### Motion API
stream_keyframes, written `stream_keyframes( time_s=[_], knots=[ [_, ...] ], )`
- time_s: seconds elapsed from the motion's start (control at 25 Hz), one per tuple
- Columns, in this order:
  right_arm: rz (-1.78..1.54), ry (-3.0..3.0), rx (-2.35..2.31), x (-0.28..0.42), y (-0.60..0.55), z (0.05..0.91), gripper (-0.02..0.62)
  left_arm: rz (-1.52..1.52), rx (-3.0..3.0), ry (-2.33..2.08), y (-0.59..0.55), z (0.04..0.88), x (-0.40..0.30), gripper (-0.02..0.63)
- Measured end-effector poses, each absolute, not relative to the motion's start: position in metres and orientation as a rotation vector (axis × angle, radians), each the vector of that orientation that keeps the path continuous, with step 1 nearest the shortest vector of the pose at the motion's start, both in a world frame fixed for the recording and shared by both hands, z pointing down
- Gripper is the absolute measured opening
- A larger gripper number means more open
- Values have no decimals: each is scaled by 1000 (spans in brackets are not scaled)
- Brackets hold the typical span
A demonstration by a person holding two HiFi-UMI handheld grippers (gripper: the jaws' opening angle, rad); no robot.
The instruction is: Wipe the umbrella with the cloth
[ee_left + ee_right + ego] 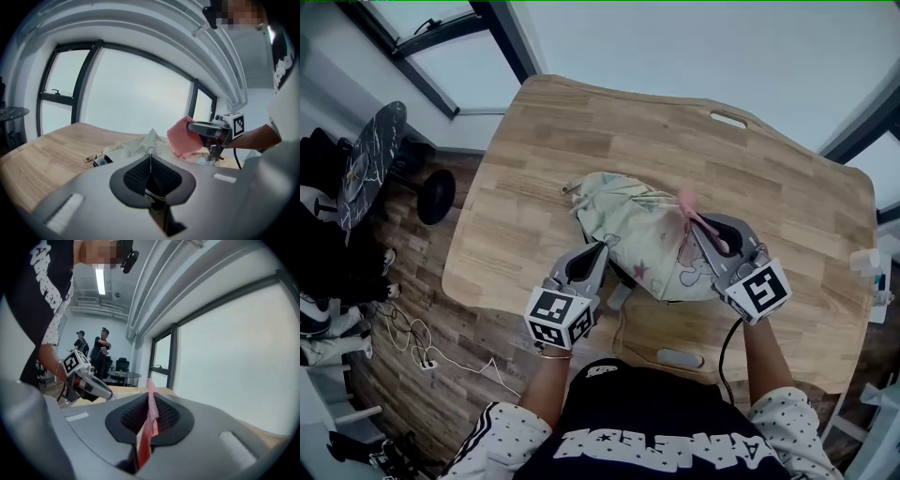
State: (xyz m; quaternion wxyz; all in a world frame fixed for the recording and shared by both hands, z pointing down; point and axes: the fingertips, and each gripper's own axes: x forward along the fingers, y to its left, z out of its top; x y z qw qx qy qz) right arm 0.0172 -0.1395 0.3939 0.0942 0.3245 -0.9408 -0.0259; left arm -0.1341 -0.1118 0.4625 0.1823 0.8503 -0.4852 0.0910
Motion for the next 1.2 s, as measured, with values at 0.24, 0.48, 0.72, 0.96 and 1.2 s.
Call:
stream_keyframes(
  time_s=[0.24, 0.48, 0.72, 0.96, 1.2],
  knots=[
    [-74, -2735, 833, 4, -139, 429, 26, 256, 2412, -1355, -110, 459, -133, 5],
    [5, -2750, 701, -15, -119, 456, 26, 246, 2413, -1357, -111, 459, -136, 5],
    [66, -2758, 533, -30, -85, 470, 26, 222, 2413, -1350, -109, 455, -136, 5],
    [102, -2755, 408, -40, -51, 485, 26, 216, 2415, -1351, -107, 453, -135, 5],
    [148, -2774, 335, -47, -26, 487, 26, 214, 2417, -1355, -106, 451, -134, 5]
  ],
)
